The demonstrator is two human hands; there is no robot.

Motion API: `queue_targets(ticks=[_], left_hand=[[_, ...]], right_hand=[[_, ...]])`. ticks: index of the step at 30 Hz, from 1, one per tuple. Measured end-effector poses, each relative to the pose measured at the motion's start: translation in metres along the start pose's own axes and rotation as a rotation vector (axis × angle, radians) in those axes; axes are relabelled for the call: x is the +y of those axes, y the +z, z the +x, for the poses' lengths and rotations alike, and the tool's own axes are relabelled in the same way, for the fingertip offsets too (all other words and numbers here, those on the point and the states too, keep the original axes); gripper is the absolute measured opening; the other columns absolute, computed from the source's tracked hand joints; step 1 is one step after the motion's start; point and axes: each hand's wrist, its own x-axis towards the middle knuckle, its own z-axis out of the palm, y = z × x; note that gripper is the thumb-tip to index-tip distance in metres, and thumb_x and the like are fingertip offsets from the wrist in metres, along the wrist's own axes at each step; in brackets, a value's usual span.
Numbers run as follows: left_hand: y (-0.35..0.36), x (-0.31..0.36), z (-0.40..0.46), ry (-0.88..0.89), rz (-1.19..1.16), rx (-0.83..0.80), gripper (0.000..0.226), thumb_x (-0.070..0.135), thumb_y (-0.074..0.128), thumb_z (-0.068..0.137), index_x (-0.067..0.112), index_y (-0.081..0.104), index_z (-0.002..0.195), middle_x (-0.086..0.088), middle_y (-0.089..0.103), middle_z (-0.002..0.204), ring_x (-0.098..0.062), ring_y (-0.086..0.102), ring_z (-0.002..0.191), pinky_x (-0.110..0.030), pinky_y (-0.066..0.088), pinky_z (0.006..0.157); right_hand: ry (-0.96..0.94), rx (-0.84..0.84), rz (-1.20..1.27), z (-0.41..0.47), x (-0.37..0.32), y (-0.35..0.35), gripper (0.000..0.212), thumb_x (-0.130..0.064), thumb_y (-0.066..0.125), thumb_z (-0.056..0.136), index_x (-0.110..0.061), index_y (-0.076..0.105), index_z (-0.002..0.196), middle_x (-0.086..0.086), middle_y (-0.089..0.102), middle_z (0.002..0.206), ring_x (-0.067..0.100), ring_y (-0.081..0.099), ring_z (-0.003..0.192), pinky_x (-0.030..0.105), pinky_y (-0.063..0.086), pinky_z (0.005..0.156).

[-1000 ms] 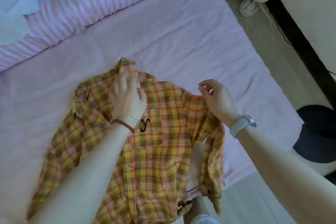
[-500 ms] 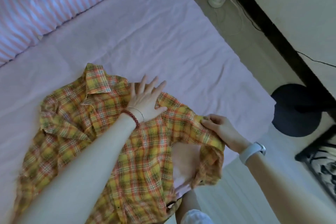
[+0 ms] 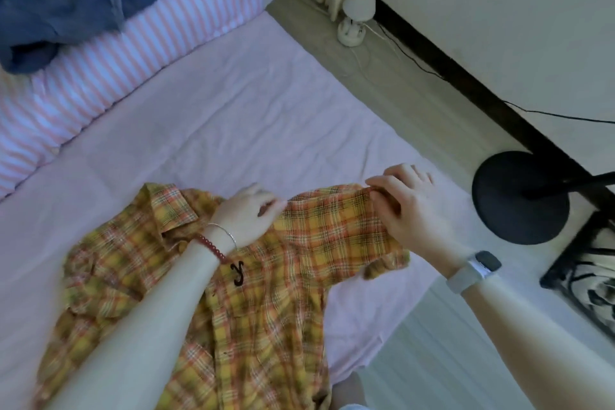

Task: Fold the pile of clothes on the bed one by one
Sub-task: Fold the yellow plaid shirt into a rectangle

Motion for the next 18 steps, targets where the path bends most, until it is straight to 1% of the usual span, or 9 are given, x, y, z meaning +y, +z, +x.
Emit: queue_targets(ticks=[1,3,5,6,9,12,14,16,18], left_hand=[[0.004,-0.002,0.007,-0.060,0.049,-0.119,0.047,0.045,0.033,0.097,0.011,0.066,0.099,0.001,0.054,0.106,-0.017,0.055,0.098,-0.032,0.045,0.083],[0.012,-0.003,0.018,-0.121,0.147,-0.254,0.053,0.046,0.029,0.098,0.007,0.064,0.090,-0.002,0.057,0.105,-0.022,0.057,0.093,-0.030,0.043,0.076],[0.023,-0.001,0.026,-0.087,0.188,-0.275,0.046,0.045,0.036,0.096,0.011,0.059,0.076,-0.004,0.063,0.096,-0.023,0.058,0.083,-0.030,0.043,0.068],[0.029,0.001,0.030,-0.061,0.181,-0.254,0.042,0.042,0.040,0.095,0.011,0.059,0.075,-0.005,0.064,0.096,-0.024,0.059,0.085,-0.032,0.045,0.070],[0.041,0.014,0.036,-0.043,0.064,-0.181,0.028,0.037,0.048,0.093,0.017,0.057,0.109,-0.002,0.061,0.116,-0.020,0.056,0.106,-0.034,0.047,0.087],[0.054,0.031,0.050,0.007,0.088,-0.277,0.050,0.049,0.050,0.089,0.024,0.046,0.131,0.004,0.055,0.129,-0.019,0.049,0.120,-0.041,0.042,0.098],[0.063,0.040,0.058,0.077,0.173,-0.346,0.037,0.052,0.050,0.088,0.030,0.056,0.117,0.007,0.061,0.115,-0.019,0.049,0.116,-0.038,0.042,0.095],[0.064,0.045,0.062,0.095,0.093,-0.350,0.019,0.043,0.051,0.091,0.030,0.057,0.078,0.009,0.059,0.082,-0.020,0.054,0.095,-0.030,0.042,0.079],[0.059,0.047,0.062,0.059,-0.123,-0.279,0.031,0.030,0.053,0.093,0.027,0.046,0.063,0.009,0.049,0.063,-0.016,0.052,0.072,-0.022,0.037,0.063]], right_hand=[[0.141,-0.073,0.087,-0.006,0.005,0.007,0.031,-0.031,0.043,0.091,-0.017,0.067,0.103,0.001,0.065,0.097,0.023,0.058,0.093,0.038,0.043,0.080],[0.468,-0.186,0.283,-0.022,0.012,0.018,0.030,-0.027,0.040,0.097,-0.015,0.065,0.110,0.001,0.066,0.107,0.022,0.058,0.104,0.037,0.044,0.091],[0.689,-0.135,0.424,-0.039,0.020,0.028,0.029,-0.021,0.038,0.099,-0.014,0.065,0.108,0.000,0.064,0.106,0.019,0.055,0.105,0.026,0.039,0.087],[0.772,-0.082,0.457,-0.045,0.021,0.030,0.029,-0.020,0.037,0.099,-0.013,0.064,0.108,0.000,0.061,0.106,0.017,0.054,0.105,0.023,0.035,0.084],[1.038,0.009,0.489,-0.058,0.034,0.039,0.033,-0.023,0.039,0.098,-0.005,0.057,0.119,0.004,0.056,0.114,0.015,0.049,0.100,0.021,0.032,0.081],[1.316,-0.130,0.537,-0.064,0.050,0.055,0.050,-0.045,0.049,0.090,-0.004,0.055,0.118,0.011,0.060,0.112,0.026,0.057,0.100,0.033,0.046,0.085],[1.396,-0.257,0.669,-0.059,0.053,0.062,0.048,-0.052,0.055,0.085,-0.004,0.059,0.091,0.011,0.062,0.082,0.025,0.060,0.073,0.038,0.053,0.072],[1.397,-0.344,0.772,-0.047,0.053,0.064,0.042,-0.046,0.060,0.086,-0.008,0.052,0.070,0.006,0.048,0.058,0.019,0.046,0.050,0.027,0.044,0.049],[1.348,-0.424,0.761,-0.037,0.054,0.067,0.041,-0.037,0.064,0.086,-0.012,0.045,0.060,0.003,0.041,0.051,0.016,0.038,0.043,0.020,0.033,0.038]])
